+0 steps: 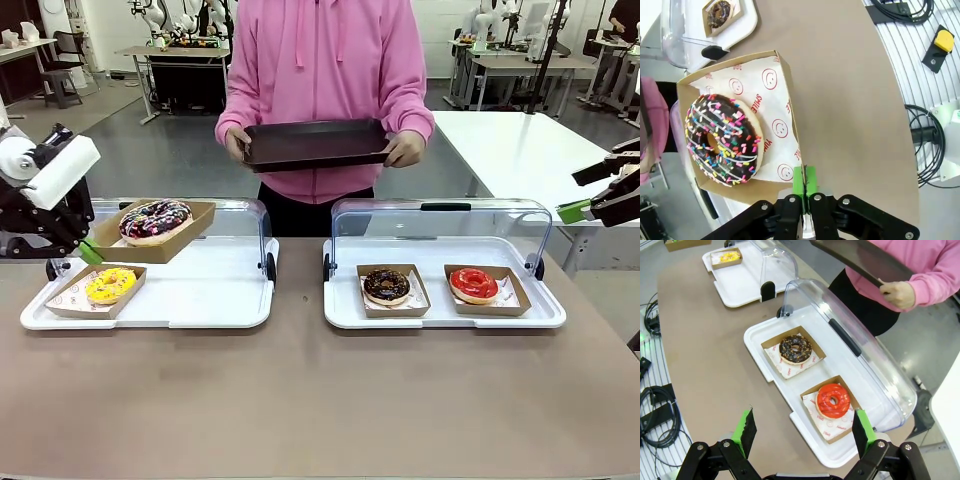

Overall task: Provide the desired donut to the person.
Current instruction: Pick up and lift the Paper togo box containing the Donut pointed at by the person, then place the picked Paper togo box onto the Handle tray extended by the person.

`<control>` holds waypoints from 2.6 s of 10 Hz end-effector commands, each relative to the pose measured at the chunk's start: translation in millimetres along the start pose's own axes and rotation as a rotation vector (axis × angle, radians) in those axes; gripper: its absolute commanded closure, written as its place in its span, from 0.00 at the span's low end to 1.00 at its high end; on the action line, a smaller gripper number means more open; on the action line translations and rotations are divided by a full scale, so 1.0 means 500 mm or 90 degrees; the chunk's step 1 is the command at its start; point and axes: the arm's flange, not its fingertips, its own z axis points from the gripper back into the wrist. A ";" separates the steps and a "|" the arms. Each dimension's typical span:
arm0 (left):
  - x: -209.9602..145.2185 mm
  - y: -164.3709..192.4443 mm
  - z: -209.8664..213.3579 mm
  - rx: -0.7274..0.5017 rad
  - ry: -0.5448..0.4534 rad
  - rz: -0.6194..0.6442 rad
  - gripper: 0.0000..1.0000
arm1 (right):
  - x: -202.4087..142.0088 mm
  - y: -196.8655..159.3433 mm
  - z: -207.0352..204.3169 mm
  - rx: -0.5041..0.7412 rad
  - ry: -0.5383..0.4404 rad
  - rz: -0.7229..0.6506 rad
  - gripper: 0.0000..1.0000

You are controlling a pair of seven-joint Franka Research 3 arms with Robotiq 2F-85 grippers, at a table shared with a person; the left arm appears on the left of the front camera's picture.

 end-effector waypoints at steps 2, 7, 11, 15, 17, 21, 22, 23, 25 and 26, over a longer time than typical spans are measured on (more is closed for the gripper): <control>0.007 0.004 -0.004 0.004 0.012 0.007 1.00 | 0.000 -0.001 -0.004 0.006 -0.003 0.005 0.00; 0.007 0.004 -0.004 0.004 0.012 0.007 1.00 | 0.000 -0.001 -0.004 0.006 -0.003 0.005 0.00; 0.007 0.004 -0.004 0.004 0.012 0.007 1.00 | 0.000 -0.001 -0.004 0.006 -0.003 0.005 0.00; 0.007 0.004 -0.004 0.004 0.012 0.007 1.00 | 0.000 -0.001 -0.004 0.006 -0.003 0.005 0.00; 0.007 0.004 -0.004 0.004 0.012 0.007 1.00 | 0.000 -0.001 -0.004 0.006 -0.003 0.005 0.00; 0.007 0.004 -0.004 0.004 0.012 0.007 1.00 | 0.000 -0.001 -0.004 0.006 -0.003 0.005 0.00; 0.007 0.004 -0.004 0.004 0.012 0.007 1.00 | 0.000 -0.001 -0.004 0.006 -0.003 0.005 0.00; 0.002 0.000 -0.002 -0.001 0.001 0.001 0.98 | 0.000 -0.001 -0.004 0.006 -0.003 0.005 0.00; 0.060 0.134 0.020 0.007 0.009 0.084 0.98 | 0.000 -0.001 -0.004 0.006 -0.003 0.005 0.00; 0.072 0.201 0.020 -0.011 0.018 0.109 0.98 | 0.000 -0.001 -0.004 0.006 -0.003 0.005 0.00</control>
